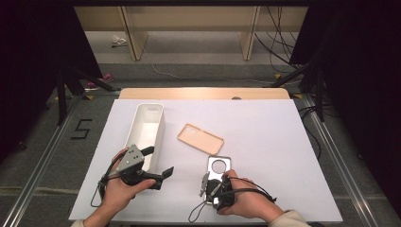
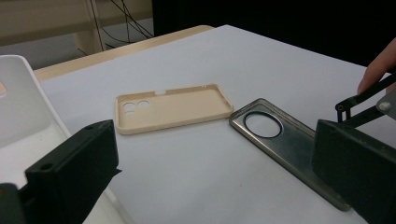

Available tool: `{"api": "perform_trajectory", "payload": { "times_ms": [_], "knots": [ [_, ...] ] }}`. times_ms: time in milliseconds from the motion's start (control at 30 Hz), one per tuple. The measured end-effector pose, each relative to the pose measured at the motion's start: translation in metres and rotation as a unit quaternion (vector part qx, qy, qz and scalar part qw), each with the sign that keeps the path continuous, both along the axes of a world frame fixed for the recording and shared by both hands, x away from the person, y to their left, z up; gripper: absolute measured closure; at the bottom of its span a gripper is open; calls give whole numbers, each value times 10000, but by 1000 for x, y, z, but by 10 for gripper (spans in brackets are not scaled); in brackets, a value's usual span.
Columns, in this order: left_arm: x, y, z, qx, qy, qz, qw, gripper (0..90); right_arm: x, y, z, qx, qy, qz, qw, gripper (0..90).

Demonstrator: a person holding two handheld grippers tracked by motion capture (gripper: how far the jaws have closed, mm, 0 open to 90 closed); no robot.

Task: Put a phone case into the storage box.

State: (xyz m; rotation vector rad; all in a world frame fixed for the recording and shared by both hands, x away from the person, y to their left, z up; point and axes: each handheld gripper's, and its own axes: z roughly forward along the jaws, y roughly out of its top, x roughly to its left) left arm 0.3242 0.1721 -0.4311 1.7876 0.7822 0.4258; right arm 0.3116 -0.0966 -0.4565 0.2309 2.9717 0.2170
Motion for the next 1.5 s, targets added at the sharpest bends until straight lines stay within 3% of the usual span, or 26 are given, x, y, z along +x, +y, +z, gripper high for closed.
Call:
{"api": "perform_trajectory", "payload": {
  "times_ms": [167,467,867,1367,1500],
  "knots": [
    [0,0,0,4,-1,-19,10000,5,-2,1,1,-43,24,31,10000,514],
    [0,-2,-1,2,2,-55,10000,7,-7,4,1,-95,191,245,9995,705],
    [-1,-2,-1,11,1,-82,10000,9,-10,4,2,-133,283,407,9987,865],
    [-1,-2,-1,16,-8,-97,10000,14,-9,1,2,-31,385,397,9985,887],
    [-1,-1,0,4,-2,-97,10000,15,-9,-4,2,156,381,402,9983,889]
  ]
}}
